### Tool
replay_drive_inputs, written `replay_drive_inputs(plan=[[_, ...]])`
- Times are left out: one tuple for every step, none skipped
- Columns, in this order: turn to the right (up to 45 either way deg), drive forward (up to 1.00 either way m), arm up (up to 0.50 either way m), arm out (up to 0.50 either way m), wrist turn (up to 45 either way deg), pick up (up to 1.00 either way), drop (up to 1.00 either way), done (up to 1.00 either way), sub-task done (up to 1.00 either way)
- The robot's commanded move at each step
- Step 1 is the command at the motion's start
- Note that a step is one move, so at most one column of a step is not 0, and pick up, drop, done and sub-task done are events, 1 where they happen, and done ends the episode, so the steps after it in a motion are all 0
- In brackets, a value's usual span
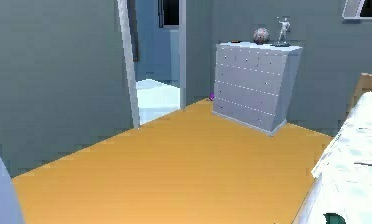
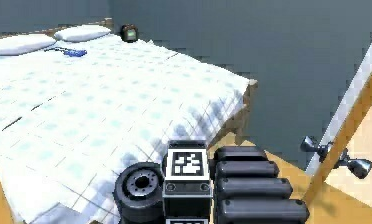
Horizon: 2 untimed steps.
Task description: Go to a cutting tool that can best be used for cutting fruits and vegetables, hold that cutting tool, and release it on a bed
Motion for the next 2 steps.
replay_drive_inputs(plan=[[0.0, 0.55, 0.0, 0.0, 0.0, 0.0, 0.0, 0.0, 0.0], [45.0, 0.0, 0.0, 0.0, 0.0, 0.0, 0.0, 0.0, 0.0]])
